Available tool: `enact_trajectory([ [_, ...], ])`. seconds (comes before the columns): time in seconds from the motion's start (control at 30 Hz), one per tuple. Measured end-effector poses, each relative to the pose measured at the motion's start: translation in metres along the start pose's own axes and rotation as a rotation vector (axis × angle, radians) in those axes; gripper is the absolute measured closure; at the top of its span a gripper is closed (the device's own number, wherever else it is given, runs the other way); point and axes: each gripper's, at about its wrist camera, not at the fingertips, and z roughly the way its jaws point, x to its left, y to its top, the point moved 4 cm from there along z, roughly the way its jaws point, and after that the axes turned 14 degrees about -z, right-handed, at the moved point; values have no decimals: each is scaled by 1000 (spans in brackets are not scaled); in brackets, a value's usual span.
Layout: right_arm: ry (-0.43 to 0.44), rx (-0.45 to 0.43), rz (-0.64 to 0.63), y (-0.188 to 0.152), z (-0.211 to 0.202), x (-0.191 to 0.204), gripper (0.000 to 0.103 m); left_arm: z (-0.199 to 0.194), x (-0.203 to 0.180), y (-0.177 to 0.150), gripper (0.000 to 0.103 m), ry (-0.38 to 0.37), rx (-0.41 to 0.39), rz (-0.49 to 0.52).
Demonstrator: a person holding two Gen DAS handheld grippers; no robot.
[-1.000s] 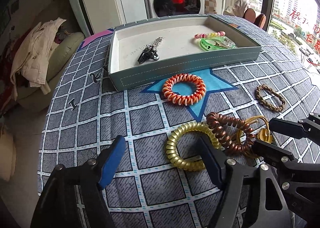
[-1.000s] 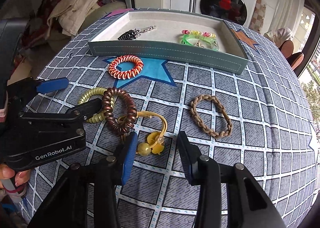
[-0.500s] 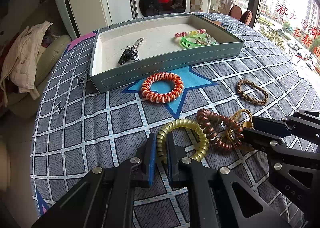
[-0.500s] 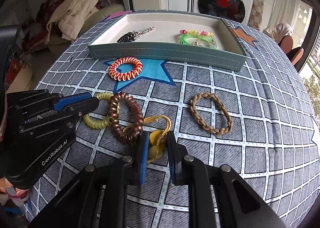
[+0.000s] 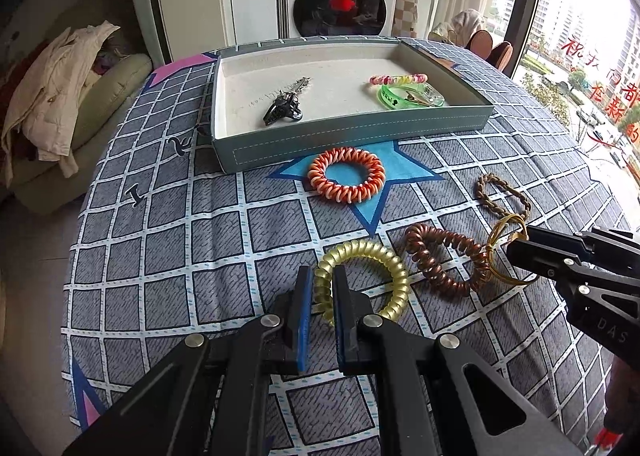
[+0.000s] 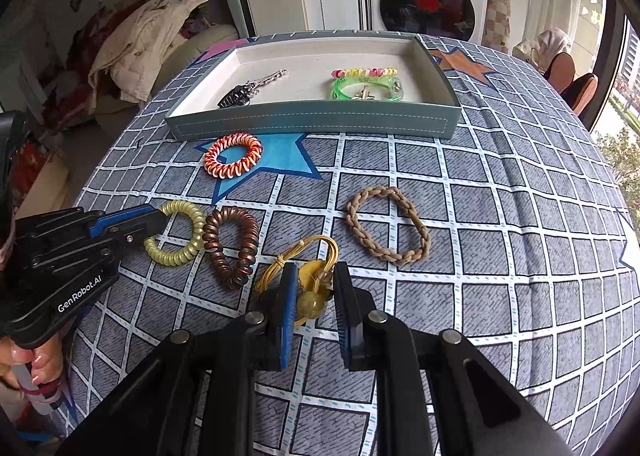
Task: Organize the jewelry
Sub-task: 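Carry the yellow spiral tie and yellow beaded tie in both tools over the tray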
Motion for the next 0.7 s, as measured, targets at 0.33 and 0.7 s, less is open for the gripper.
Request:
enact_trajectory([
  [0.33, 15, -38, 60, 3, -14, -18, 84, -12, 3, 8, 74, -1, -27, -17],
  [0.7, 13, -89, 90, 21, -29, -34, 84, -26, 2, 30, 74, -31, -63, -41],
])
